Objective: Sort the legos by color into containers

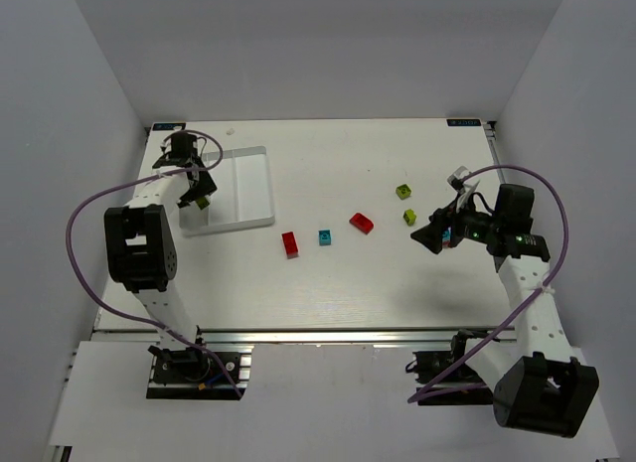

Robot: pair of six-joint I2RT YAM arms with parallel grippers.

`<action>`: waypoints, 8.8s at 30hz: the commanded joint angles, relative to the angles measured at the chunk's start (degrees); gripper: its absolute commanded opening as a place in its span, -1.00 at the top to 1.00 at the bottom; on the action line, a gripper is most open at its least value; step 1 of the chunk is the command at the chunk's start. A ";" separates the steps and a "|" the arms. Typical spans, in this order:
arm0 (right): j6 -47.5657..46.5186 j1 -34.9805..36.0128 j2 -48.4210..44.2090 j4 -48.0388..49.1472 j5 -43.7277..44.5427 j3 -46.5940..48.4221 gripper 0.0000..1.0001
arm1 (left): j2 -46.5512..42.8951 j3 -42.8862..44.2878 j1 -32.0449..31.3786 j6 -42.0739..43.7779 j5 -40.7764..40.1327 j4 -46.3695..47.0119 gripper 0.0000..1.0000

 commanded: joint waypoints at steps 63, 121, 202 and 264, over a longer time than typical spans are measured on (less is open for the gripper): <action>9.36 45.87 71.59 -4.62 13.50 78.42 1.00 | -66.10 -42.92 -1.45 4.65 31.16 31.52 -0.84; 18.69 65.13 103.50 71.79 41.54 86.77 -0.08 | -78.51 -48.72 -0.92 6.06 27.73 39.70 -0.91; 35.48 -12.57 10.33 10.45 9.37 12.67 -0.02 | 47.70 52.52 -53.66 -1.24 -3.21 29.23 -0.82; 36.27 -12.48 10.59 11.94 6.30 10.91 -0.02 | 5.88 -1.77 -50.85 9.32 -13.56 49.30 0.57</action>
